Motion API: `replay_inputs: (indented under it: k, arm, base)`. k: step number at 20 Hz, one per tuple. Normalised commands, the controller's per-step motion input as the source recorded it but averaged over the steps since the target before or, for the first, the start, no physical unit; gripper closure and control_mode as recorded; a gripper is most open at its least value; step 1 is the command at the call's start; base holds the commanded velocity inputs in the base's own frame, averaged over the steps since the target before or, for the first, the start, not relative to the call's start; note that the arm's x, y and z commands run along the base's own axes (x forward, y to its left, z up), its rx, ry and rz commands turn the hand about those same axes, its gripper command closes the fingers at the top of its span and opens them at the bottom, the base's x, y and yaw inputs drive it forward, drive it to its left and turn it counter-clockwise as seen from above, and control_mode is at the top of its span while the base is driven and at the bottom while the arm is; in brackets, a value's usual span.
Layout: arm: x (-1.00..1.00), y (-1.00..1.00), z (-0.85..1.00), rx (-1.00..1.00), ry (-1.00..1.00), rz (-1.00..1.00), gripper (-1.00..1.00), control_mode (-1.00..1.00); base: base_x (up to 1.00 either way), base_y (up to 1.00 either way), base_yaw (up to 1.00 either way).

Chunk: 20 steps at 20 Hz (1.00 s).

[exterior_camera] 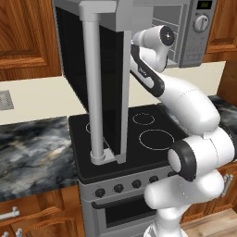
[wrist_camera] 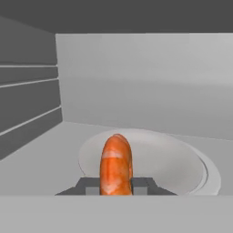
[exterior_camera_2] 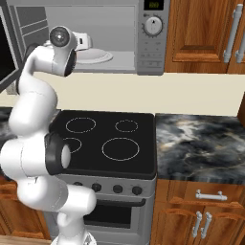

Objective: Transport the shrimp from the fridge to the microwave and turn on the microwave.

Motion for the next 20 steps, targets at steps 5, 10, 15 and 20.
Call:
replay_inputs:
  k: [5,10,15,20]
  arm:
    - [0.20,0.02,-0.04,0.00,0.00,0.00,1.00,-1.00]
    - [0.20,0.01,-0.04,0.00,0.00,0.00,1.00,-1.00]
    - [0.16,0.00,-0.07,0.00,0.00,0.00,1.00,-1.00]
    - [0.17,0.02,-0.11,0.00,0.00,0.00,1.00,-1.00]
  base:
    - [0.00,0.00,0.00]
    - [0.00,0.00,0.00]
    - [0.00,0.00,0.00]
    - [0.00,0.00,0.00]
